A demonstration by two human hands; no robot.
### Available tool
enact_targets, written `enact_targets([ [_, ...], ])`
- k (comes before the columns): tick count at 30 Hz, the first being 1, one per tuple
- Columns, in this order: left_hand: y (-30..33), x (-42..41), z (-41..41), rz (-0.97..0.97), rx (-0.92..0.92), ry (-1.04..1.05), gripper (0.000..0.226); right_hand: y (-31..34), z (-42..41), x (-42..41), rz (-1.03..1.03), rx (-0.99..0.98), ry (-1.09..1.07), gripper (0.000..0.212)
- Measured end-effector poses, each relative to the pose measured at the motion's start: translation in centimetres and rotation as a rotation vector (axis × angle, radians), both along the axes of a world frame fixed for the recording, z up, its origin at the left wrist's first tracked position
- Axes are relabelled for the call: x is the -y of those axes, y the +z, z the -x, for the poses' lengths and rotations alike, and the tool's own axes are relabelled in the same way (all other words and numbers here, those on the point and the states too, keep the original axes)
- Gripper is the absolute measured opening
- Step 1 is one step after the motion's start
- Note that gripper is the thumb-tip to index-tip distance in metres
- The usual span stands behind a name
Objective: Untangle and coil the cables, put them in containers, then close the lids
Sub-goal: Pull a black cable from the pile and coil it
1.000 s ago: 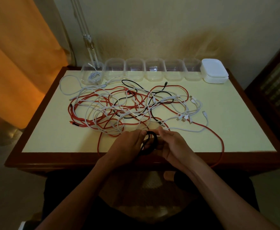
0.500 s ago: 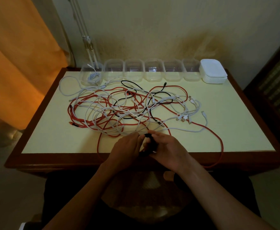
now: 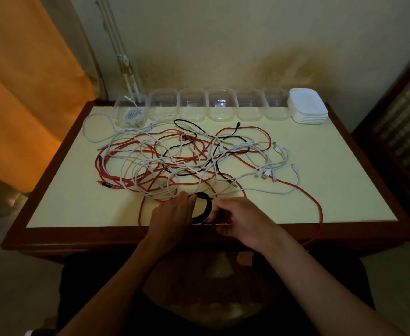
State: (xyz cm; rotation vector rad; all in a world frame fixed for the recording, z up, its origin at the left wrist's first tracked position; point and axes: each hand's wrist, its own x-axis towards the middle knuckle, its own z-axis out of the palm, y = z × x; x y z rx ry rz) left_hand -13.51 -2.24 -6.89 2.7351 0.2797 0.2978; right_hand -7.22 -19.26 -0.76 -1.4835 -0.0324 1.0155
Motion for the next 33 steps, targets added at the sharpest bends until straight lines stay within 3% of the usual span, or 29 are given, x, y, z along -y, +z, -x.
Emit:
enact_targets([
  [2,0.1,-0.5,0.1,0.014,-0.061,-0.023,0.033,0.2,-0.7,0.5,-0.073,-0.179,-0.07,0.022],
  [3,0.2,-0.6,0.1,0.029,-0.077,-0.036,0.033,0.1,-1.0,0.7,-0.057,-0.162,-0.072,0.023],
  [4,0.1,-0.7,0.2,0.046,-0.066,-0.047,0.035,-0.1,-1.2,0.9,-0.013,-0.064,-0.048,0.024],
  [6,0.4,-0.4,0.2,0.12,-0.017,-0.056,0.046,-0.6,-1.3,1.0,0.116,0.313,0.032,0.021],
  [8,1.3,0.1,-0.1,0.381,-0.021,0.0,0.047,-1.3,-1.2,0.9,0.218,0.781,0.05,0.015],
  [10,2.6,0.5,-0.3,0.768,-0.038,0.024,0.048,-2.4,-0.8,0.8,0.229,1.074,0.035,0.011],
  [14,4.3,1.4,0.0,1.347,-0.091,-0.025,0.046,-3.2,0.1,0.0,0.228,1.233,-0.134,0.005],
  [16,4.2,1.8,0.1,1.432,-0.104,-0.001,0.042,-2.7,0.5,-0.3,0.206,1.202,-0.21,0.007],
  [18,4.0,2.4,0.0,1.344,-0.1,0.036,0.043,-2.1,0.8,-0.4,0.165,1.064,-0.233,0.011],
  [24,3.1,3.1,-0.4,0.838,-0.035,0.096,0.047,0.1,0.7,-0.1,-0.009,0.43,-0.172,0.02],
  [28,2.5,1.5,-0.4,0.498,0.043,-0.034,0.033,1.1,-0.5,0.9,-0.155,0.009,-0.141,0.02],
  [30,2.1,1.3,-0.4,0.399,-0.002,-0.112,0.026,0.9,-0.8,1.1,-0.135,-0.042,-0.09,0.023],
  [33,1.4,1.6,-0.5,0.295,-0.051,-0.153,0.052,-0.4,-0.8,1.0,-0.072,-0.051,-0.057,0.021],
])
